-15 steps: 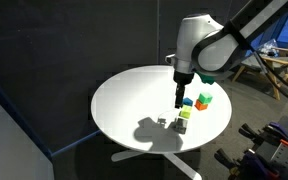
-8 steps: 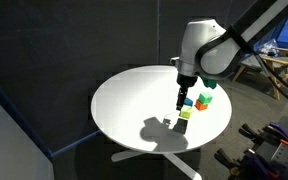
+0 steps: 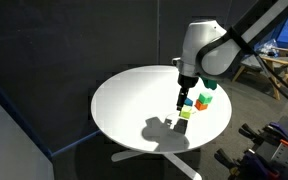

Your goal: Put the grey block on top of the green block

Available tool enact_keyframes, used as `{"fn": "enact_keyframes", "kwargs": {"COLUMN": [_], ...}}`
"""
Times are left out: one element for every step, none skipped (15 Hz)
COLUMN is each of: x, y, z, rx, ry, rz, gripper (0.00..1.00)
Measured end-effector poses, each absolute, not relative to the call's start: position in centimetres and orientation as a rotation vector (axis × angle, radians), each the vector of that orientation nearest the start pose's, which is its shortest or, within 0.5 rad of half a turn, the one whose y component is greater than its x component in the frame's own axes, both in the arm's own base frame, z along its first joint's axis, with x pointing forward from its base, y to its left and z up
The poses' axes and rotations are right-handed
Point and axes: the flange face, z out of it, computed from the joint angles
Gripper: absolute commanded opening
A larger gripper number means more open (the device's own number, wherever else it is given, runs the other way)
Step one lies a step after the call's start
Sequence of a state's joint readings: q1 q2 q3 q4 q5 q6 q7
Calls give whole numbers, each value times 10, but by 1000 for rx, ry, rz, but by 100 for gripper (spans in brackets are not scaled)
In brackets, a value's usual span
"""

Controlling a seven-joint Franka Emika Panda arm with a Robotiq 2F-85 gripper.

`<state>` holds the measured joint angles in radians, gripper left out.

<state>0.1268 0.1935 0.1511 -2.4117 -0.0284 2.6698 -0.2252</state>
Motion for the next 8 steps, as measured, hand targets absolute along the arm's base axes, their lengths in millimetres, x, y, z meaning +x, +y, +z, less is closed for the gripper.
{"fn": "enact_keyframes", "kwargs": {"x": [484,484,484,484,484,483,482,482], "y": [140,140,141,141,142,142,143,143], "z": [239,239,239,239,238,236,232,228], "rx": [-3016,-3016,-3016,-3015,-3014,-3011,-3009,-3008], "ry": [-809,-809,-810,-813,-815,-816,-815,-810], "rz": [-104,-104,-104,-111,-126,-139,-150,-161], "gripper": [100,100,100,100,100,100,100,100]}}
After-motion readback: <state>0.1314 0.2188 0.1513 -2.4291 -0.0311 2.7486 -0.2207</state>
